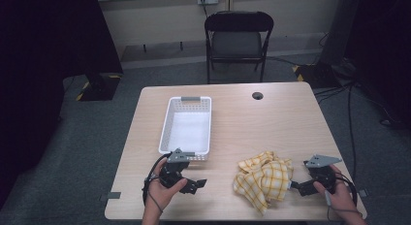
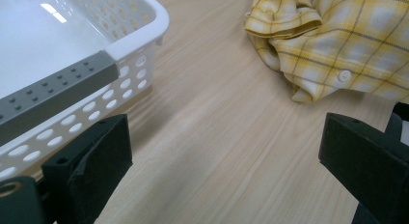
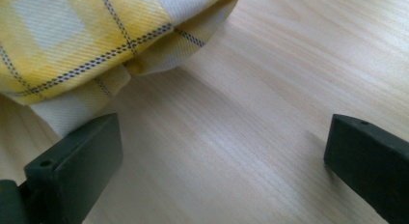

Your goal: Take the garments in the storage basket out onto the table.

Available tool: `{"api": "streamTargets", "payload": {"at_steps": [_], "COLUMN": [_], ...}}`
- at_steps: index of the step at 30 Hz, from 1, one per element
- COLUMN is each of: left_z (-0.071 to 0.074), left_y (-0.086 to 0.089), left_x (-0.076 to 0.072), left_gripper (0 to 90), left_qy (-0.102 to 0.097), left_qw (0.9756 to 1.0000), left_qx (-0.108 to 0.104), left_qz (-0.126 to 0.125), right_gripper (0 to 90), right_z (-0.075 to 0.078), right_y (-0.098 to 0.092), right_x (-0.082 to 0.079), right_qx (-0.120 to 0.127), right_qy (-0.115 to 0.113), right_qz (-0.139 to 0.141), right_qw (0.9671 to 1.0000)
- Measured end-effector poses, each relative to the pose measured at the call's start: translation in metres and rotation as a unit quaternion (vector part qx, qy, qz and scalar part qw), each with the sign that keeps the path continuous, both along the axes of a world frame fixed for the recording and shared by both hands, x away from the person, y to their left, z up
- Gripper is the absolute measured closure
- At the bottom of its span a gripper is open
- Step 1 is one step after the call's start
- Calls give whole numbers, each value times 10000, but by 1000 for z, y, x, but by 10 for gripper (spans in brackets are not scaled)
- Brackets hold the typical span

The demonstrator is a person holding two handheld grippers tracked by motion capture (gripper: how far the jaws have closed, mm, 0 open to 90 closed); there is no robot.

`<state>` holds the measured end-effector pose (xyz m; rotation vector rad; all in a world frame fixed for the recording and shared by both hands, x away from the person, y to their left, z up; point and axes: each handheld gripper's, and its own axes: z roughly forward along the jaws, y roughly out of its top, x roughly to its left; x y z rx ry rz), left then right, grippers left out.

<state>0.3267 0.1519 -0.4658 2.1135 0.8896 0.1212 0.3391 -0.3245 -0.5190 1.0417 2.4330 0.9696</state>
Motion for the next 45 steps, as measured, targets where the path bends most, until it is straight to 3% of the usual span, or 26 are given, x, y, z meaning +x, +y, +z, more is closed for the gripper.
{"api": "streamTargets", "payload": {"at_steps": [45], "left_z": [-11], "left_y": [45], "left_x": [-4], "left_gripper": [41], "left_qy": [-77], "left_qw": [9985], "left_qx": [13], "left_qz": [550], "right_gripper": [0], "right_z": [0], "right_y": [0], "right_x": [0], "right_qx": [-1], "right_qy": [-1], "right_qz": [1], "right_qw": [10000]}}
